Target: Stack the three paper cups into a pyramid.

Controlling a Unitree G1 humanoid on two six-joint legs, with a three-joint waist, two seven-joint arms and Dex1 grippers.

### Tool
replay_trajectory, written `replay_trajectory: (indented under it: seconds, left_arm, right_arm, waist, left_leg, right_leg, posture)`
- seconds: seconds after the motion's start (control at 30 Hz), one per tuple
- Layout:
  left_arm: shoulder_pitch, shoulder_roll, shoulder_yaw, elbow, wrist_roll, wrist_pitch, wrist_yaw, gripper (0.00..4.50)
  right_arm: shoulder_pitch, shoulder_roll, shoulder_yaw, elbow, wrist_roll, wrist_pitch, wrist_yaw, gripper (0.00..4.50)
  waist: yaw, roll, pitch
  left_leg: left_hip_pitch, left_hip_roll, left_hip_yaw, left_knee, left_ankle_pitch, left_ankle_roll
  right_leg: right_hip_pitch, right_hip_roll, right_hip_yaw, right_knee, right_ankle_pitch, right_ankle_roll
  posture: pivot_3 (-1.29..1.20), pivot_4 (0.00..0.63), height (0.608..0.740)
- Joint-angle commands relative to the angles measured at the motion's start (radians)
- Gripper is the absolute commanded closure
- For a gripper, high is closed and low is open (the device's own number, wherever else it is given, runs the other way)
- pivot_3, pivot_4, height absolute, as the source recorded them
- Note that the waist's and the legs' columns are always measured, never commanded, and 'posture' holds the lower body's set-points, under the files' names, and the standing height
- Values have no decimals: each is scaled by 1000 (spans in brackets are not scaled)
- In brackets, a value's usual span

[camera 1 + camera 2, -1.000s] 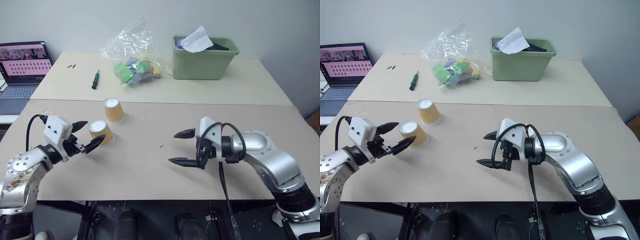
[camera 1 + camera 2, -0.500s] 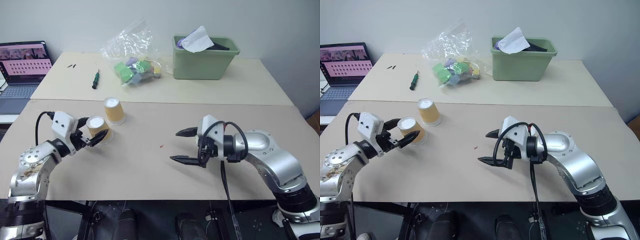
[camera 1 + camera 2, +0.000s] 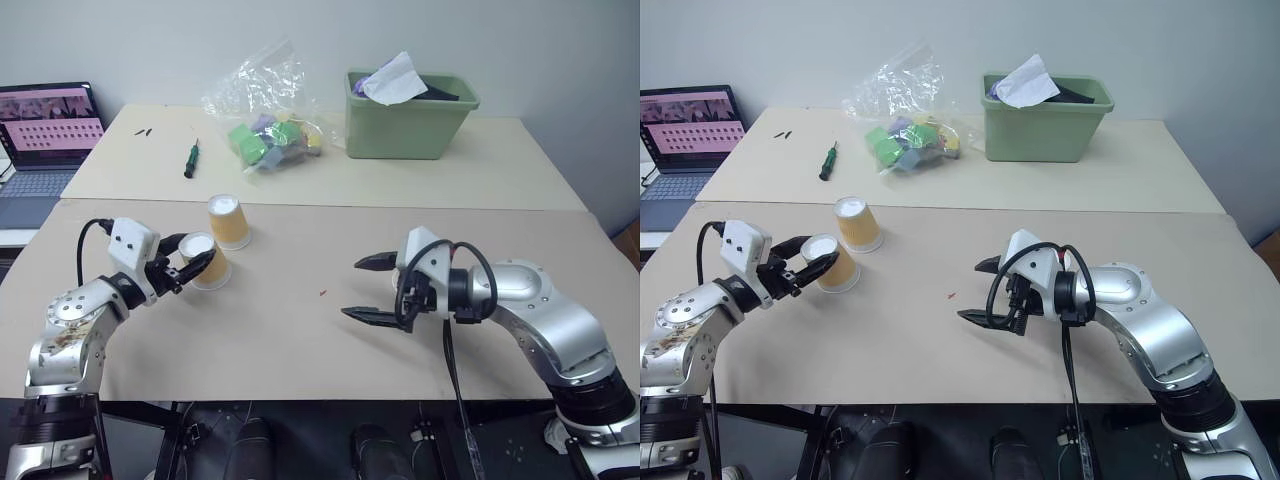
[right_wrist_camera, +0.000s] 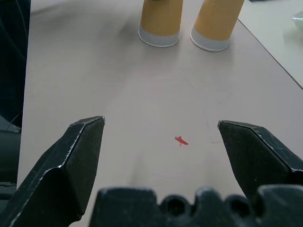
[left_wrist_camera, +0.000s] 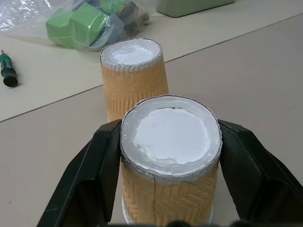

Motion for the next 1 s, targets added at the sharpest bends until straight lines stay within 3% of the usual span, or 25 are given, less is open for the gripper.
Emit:
replay_trajectory:
  seconds: [0.03,0.23,0.33,0.43,0.57,0.73,0.9,1.0]
  left_arm:
    - [-42,-13,-19,-82,-19,18,2,1482]
    - [-180,-115,-126,-162,-76,123,21,1482]
    - [-271,-208,-299,-106,-3,93,-27,1482]
    - [-327,-289,-393,-34,45,55,-48,1482]
    - [-375,-370,-448,58,80,16,-64,1482]
    - [-385,-381,-461,128,120,-30,-93,1482]
    - [-381,-372,-434,116,102,-45,-128,63]
    - [-377,-369,-416,78,85,-47,-136,15]
  right_arm:
    - [-13,-5,-34,-13,0,-2,-8,0]
    - [-28,11,-21,6,-10,-7,-22,0]
    - [-25,28,-44,5,-12,7,-63,0]
    - [-17,27,-80,-13,1,28,-92,0]
    - [1,11,-117,-39,8,51,-119,0]
    - [23,-5,-146,-68,9,68,-135,0]
    - [35,-8,-158,-77,12,72,-146,0]
    - [37,-5,-153,-70,8,65,-147,0]
  waist:
    - [0,0,0]
    - [17,0,0]
    - [24,0,0]
    - [24,0,0]
    - [17,0,0]
    - [13,0,0]
    - [14,0,0]
    - [15,0,0]
  left_leg:
    - [0,0,0,0,0,0]
    - [0,0,0,1,0,0]
    - [0,-1,0,2,0,0]
    - [0,-2,-1,2,0,0]
    - [-1,-2,-1,2,0,1]
    - [-1,-2,-2,2,0,1]
    - [-1,-2,-2,2,0,1]
    - [-1,-2,-2,2,0,1]
  right_leg:
    - [0,0,0,0,0,0]
    - [1,0,0,0,0,1]
    - [2,0,0,0,1,1]
    - [2,0,1,0,1,2]
    - [1,0,2,0,1,2]
    - [1,1,2,1,1,2]
    - [2,1,2,1,1,2]
    - [2,0,1,1,1,2]
  posture:
    - [0,150,692]
    - [0,150,692]
    - [0,150,692]
    - [0,150,692]
    - [0,150,692]
    - [0,150,692]
    - [0,150,692]
    - [0,150,692]
